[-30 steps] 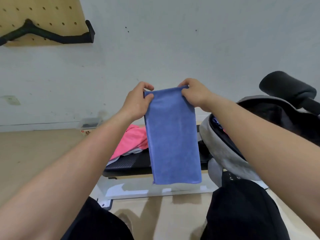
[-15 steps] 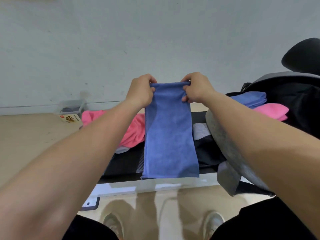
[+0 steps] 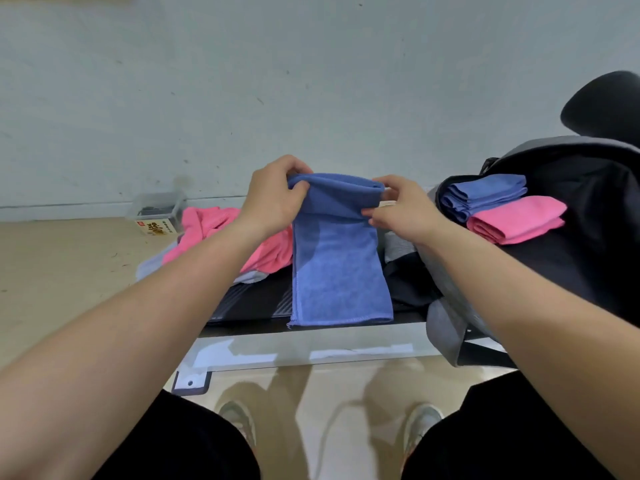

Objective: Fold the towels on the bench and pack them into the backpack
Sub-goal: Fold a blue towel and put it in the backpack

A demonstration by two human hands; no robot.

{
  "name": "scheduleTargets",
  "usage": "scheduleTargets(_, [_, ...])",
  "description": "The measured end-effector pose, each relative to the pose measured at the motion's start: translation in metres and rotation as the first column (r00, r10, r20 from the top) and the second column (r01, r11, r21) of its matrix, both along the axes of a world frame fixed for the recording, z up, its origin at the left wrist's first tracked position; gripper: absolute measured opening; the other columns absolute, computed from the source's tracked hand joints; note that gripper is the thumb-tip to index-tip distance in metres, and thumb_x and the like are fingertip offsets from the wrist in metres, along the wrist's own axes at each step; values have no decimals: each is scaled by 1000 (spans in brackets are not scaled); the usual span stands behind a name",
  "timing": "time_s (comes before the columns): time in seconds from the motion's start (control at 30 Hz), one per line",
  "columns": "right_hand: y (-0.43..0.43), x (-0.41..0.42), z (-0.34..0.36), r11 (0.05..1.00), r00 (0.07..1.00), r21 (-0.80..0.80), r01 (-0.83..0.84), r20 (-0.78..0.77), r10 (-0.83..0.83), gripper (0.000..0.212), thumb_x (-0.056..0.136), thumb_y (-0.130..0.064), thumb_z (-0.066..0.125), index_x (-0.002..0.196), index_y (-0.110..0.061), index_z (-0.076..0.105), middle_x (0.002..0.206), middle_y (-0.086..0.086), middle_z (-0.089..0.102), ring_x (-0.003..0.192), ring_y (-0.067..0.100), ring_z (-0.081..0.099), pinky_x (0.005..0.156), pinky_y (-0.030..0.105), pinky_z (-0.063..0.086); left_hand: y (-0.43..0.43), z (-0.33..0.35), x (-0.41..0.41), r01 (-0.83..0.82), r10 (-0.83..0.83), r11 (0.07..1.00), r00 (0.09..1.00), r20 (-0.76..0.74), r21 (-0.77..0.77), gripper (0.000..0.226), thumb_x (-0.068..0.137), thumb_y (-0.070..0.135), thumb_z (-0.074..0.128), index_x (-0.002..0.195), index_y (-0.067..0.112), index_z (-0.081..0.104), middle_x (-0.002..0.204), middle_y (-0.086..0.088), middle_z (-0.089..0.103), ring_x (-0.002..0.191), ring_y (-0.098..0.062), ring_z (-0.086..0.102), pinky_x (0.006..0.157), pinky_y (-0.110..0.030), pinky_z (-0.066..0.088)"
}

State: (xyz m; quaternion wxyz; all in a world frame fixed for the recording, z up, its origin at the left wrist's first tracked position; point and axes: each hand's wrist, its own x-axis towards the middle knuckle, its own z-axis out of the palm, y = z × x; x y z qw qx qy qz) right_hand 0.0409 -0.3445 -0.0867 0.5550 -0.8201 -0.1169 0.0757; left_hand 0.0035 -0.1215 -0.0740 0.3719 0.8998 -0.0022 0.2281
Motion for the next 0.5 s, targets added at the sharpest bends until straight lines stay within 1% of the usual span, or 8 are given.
scheduleTargets(0.07, [6,0,1,997,999,-81,18,33,-15,49,78,-2,68,124,-17,57,105,-3,65,88,18,68,71,31,58,1,8,4,-20,19,998,1000,-19,-64,18,85,10,55,93,21,67,82,16,64,80,-16,66,77,-30,57])
scheduleTargets(0.13, [16,7,7,991,998,-124,53,28,-50,50,73,-7,75,120,-15,58,100,-1,66,86,22,69,71,37,60,1,16,8,-30,26,994,999,-31,-108,18,84,12,55,93,23,66,84,15,65,84,-17,67,79,-41,59])
scheduleTargets(0.23, [27,23,19,970,996,-225,88,45,-80,44,70,-9,78,111,-11,62,96,6,69,83,24,69,72,40,61,2,23,16,-35,29,988,999,-36,-153,17,84,13,55,93,22,67,87,12,66,89,-17,66,80,-44,60])
scheduleTargets(0.3, [31,35,24,969,997,-234,74,13,-73,24,77,-3,69,99,-10,62,89,13,70,71,26,69,67,41,62,4,25,22,-42,35,982,998,-45,-185,17,85,13,55,94,21,67,88,12,66,90,-16,66,79,-43,60])
scheduleTargets(0.33, [31,38,26,973,997,-220,70,-23,-76,14,83,-1,64,92,-10,60,86,15,69,63,25,68,61,38,62,6,26,26,-48,40,977,998,-47,-209,17,85,13,55,94,21,67,89,11,67,89,-16,67,78,-43,60])
scheduleTargets(0.37, [32,41,26,975,993,-209,80,-70,-97,9,88,-1,58,88,-10,57,85,18,68,58,25,67,56,35,61,8,25,30,-56,46,971,998,-48,-233,17,85,13,55,94,21,66,90,9,67,88,-16,67,77,-43,61])
scheduleTargets(0.43, [34,41,21,978,969,-185,97,-205,-135,8,92,-1,50,89,-7,53,87,20,65,59,29,69,51,33,59,10,23,39,-67,52,960,997,-61,-274,15,87,11,56,95,19,66,91,5,67,83,-16,67,72,-42,62])
scheduleTargets(0.5, [36,36,8,989,929,-138,43,-359,-90,10,95,1,45,102,-1,52,92,21,61,65,34,72,53,35,61,12,20,48,-66,45,954,996,-77,-292,14,89,9,56,96,18,64,91,4,65,80,-15,65,70,-40,62])
